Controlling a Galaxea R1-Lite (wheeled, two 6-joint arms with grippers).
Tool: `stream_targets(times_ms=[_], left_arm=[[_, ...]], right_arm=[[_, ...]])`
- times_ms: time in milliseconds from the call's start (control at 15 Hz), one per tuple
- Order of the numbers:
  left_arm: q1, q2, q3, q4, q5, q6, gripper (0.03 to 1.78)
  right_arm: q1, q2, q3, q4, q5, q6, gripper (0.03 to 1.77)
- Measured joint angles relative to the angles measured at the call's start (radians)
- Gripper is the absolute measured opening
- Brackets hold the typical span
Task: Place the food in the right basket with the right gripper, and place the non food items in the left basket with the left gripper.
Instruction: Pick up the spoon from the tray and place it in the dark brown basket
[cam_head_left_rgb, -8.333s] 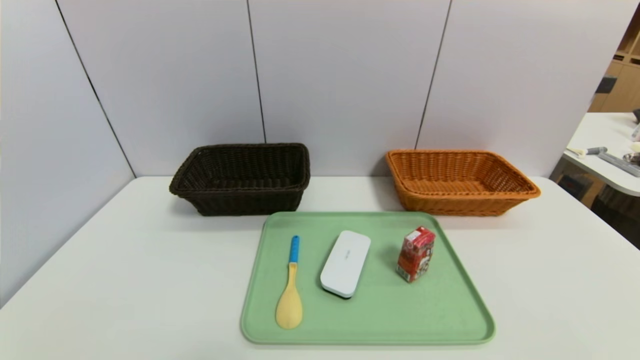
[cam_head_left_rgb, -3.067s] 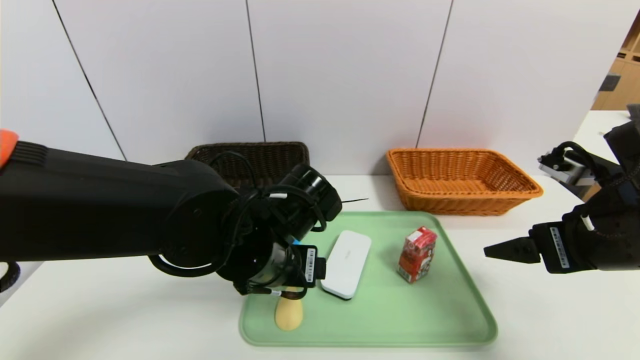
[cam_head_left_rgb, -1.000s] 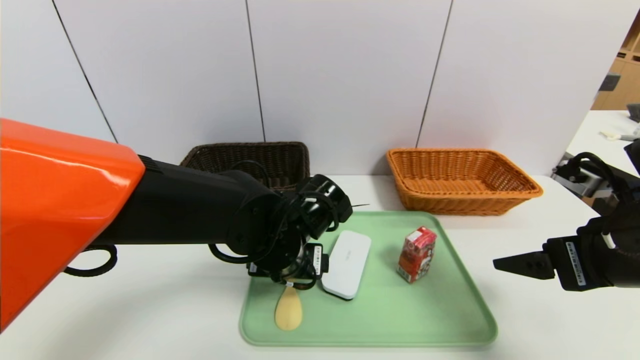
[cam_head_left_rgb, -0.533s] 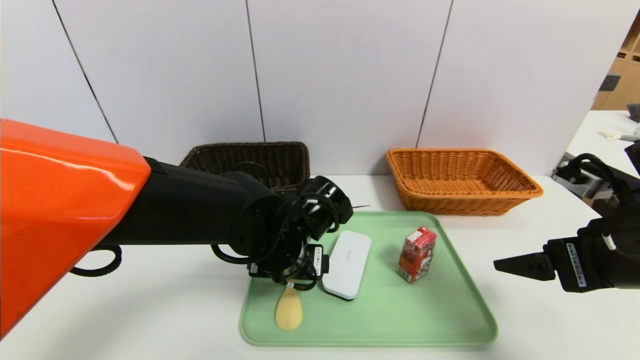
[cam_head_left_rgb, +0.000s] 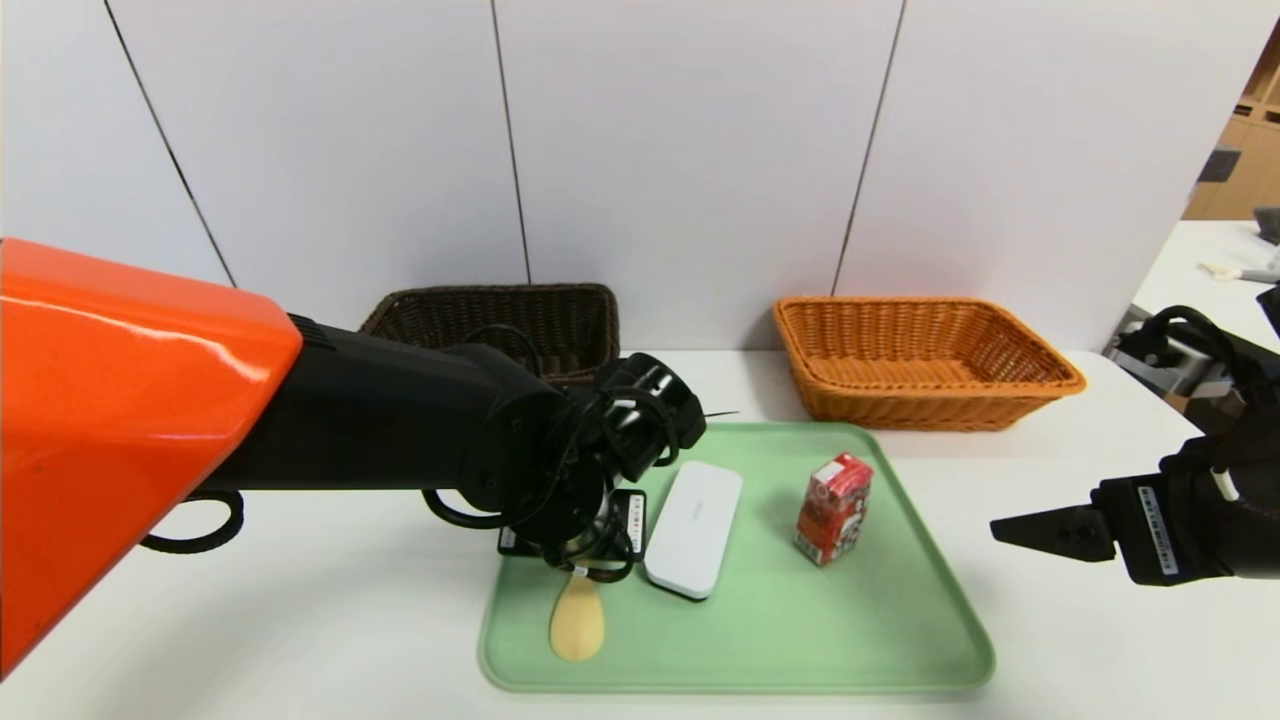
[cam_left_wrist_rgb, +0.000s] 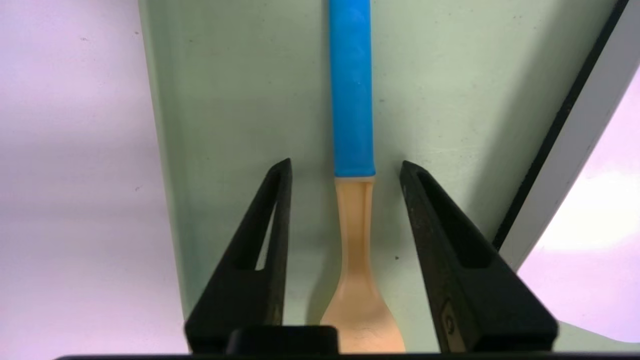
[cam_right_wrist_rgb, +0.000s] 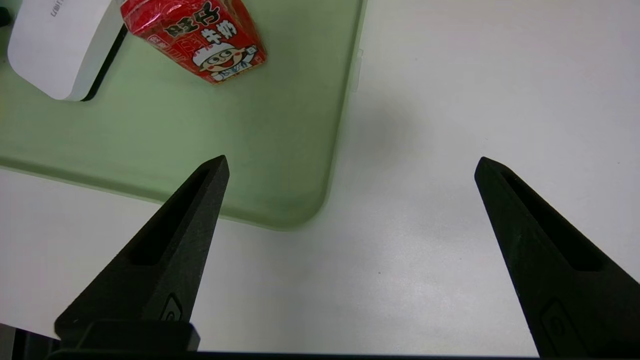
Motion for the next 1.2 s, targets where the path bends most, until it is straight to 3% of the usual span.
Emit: stream_targets(times_ms=[67,133,733,933,1200], left_arm=[[0.000,0.000,0.000,0.001,0.000,0.000,0.31],[0.000,-0.001,0.000,0.001,0.001,0.000,0.11],[0.006,-0.132,-0.004,0.006,0.017,0.040,0.12],[0.059,-0.242,-0.068,0.001,0.016,0.194,0.12],[0.180,-0.323,-0.150,0.001,-0.010,0.519,0.12]], right_arm=[[0.000,-0.001,0.000,0.000,0.000,0.000,1.70],[0.000,-0.003,0.000,0.001,0.000,0.000,1.70],[-0.005,-0.021,0.003,0.003,0.000,0.001,1.70],[-0.006,-0.029,0.011,0.003,-0.001,0.000,1.70],[-0.006,-0.032,0.015,0.003,-0.001,0.000,1.70]])
